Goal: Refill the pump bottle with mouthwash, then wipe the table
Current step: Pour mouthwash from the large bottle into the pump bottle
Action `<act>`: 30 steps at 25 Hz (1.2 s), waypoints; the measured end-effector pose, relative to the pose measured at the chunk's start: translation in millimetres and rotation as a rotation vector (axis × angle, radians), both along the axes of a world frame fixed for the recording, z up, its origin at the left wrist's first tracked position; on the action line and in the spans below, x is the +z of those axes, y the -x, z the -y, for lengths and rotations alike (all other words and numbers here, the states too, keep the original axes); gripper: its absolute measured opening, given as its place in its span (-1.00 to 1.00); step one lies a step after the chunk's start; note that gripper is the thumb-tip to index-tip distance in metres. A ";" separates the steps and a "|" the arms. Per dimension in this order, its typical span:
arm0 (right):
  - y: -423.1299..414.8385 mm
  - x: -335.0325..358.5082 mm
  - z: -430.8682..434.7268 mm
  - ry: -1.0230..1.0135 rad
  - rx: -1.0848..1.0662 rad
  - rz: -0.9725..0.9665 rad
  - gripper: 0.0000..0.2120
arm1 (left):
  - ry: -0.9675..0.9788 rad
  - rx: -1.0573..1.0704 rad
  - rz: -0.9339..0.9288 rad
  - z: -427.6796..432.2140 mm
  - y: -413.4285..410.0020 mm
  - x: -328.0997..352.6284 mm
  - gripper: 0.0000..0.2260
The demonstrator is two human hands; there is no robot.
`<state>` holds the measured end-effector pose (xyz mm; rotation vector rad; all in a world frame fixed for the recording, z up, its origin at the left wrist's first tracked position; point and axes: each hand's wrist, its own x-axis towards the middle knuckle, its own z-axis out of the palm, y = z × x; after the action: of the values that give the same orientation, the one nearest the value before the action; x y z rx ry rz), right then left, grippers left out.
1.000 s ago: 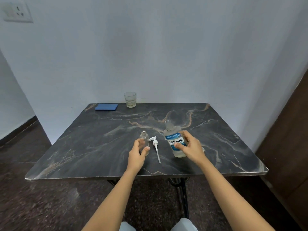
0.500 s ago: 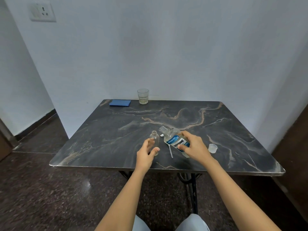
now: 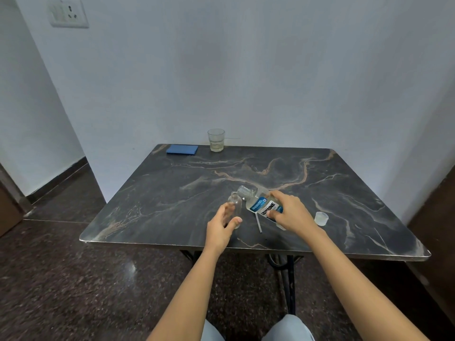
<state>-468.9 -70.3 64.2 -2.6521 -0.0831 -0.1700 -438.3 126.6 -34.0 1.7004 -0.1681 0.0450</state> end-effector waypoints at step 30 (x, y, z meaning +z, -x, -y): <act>-0.6 48.8 -12.7 0.374 0.023 -0.038 -0.58 | 0.041 0.007 -0.010 0.9 -0.4 -4.2 -0.55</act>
<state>-468.3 -57.6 113.0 -3.0245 -0.1448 -0.1046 -438.0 125.6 -38.2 1.6601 -0.1526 0.0449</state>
